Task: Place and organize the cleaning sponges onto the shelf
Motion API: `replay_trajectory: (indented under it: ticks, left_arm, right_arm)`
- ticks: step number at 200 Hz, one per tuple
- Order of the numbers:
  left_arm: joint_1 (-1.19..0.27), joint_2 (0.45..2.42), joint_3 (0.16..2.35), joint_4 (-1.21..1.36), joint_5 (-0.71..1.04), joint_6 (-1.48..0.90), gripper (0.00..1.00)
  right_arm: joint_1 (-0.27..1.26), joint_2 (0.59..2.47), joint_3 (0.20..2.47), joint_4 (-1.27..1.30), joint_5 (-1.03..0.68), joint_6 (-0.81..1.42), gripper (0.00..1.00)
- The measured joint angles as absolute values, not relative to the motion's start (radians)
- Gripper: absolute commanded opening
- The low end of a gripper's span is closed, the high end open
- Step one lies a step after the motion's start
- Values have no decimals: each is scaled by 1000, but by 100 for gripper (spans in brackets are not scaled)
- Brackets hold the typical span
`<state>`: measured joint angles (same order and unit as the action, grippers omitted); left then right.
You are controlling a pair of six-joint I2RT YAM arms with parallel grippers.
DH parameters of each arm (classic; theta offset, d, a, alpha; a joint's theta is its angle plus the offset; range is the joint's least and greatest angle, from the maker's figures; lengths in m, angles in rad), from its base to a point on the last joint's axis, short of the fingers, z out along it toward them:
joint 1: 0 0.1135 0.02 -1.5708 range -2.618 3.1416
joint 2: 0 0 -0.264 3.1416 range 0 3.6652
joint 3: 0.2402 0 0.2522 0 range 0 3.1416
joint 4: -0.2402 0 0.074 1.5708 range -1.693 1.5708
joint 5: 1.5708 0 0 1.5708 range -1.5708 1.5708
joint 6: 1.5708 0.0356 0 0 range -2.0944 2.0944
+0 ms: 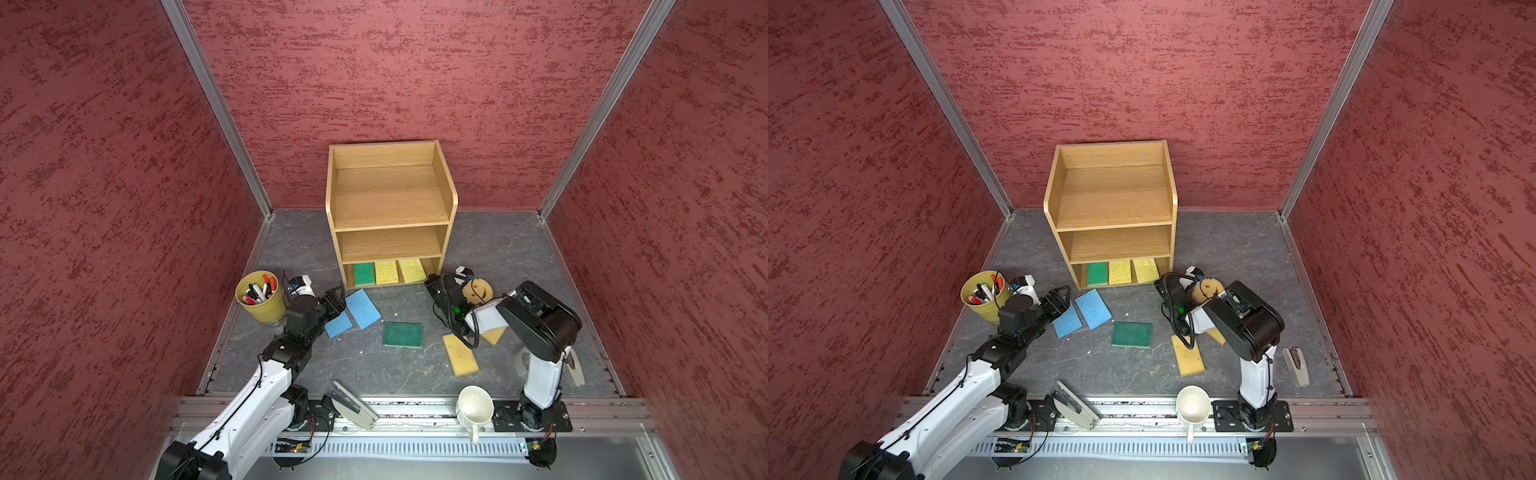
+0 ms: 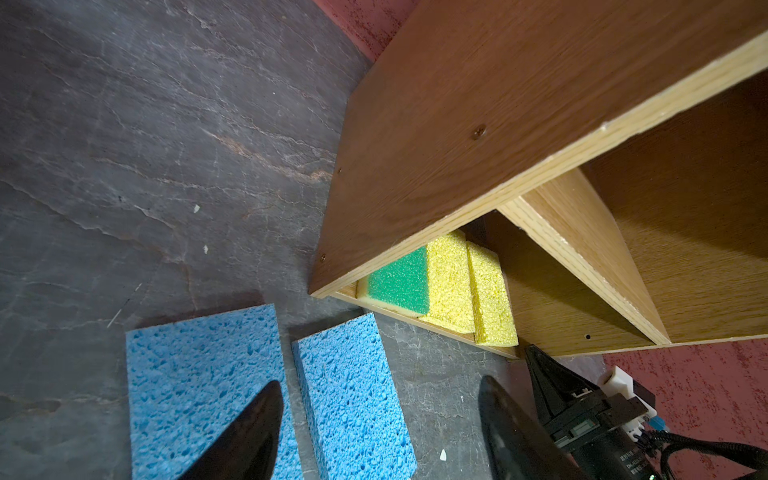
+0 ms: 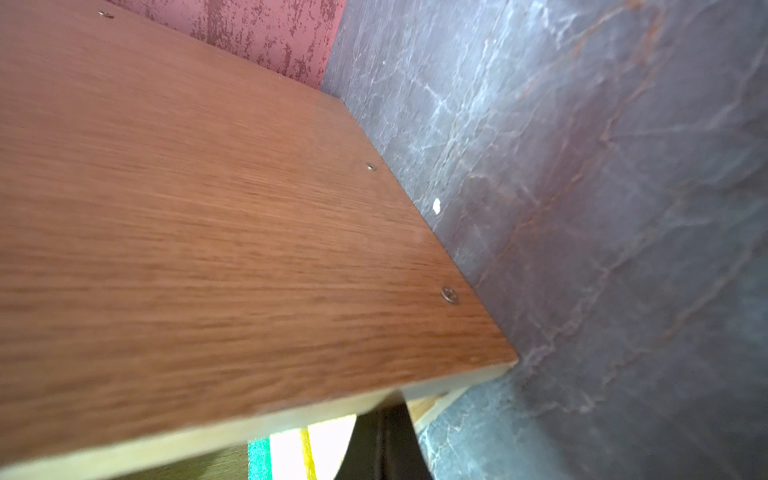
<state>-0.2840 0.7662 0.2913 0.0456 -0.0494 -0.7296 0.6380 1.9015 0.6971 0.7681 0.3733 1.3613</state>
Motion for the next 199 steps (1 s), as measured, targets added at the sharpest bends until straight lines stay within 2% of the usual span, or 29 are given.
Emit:
replay_trajectory:
  ticks: [55, 199]
  left_arm:
    - [-281, 765, 291, 45, -50, -730, 74]
    - [-278, 778, 291, 53, -47, -730, 74]
  right_arm:
    - [638, 1964, 760, 766, 379, 1361, 0]
    - [670, 1965, 760, 759, 379, 1354, 0]
